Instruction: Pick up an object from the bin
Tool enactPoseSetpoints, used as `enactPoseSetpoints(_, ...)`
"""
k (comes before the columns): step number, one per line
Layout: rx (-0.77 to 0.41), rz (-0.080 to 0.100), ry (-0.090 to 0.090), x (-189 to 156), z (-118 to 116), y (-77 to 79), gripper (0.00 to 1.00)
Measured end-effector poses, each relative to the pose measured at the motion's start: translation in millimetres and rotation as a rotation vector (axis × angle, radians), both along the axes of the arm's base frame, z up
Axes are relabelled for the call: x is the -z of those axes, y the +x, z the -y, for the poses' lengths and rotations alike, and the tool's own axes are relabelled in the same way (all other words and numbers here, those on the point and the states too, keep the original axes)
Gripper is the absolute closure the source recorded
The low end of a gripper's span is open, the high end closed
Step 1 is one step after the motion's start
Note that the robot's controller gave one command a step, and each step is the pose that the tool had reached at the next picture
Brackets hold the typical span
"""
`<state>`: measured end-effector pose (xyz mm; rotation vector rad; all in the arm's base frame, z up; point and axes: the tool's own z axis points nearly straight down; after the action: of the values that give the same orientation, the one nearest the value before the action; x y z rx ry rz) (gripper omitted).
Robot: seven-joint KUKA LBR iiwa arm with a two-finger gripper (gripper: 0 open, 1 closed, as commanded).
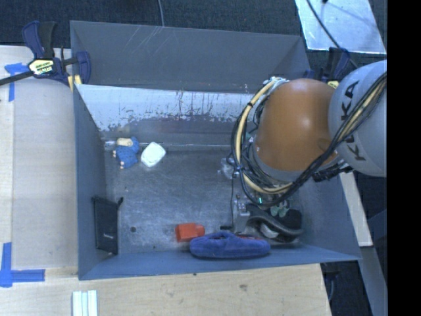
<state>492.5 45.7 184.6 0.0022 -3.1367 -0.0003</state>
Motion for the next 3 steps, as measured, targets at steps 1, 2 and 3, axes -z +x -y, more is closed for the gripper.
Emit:
enactPoseSetpoints(1,-0.273,0.034,0.003,108,-6,3.5,0.00)
enactPoseSetpoints(2,-0.433,0.037,-0.005,109,-52,3.2,0.00)
enactPoseSetpoints(3,-0.429,0.006,-0.004,113,-51,-4.7,1.00)
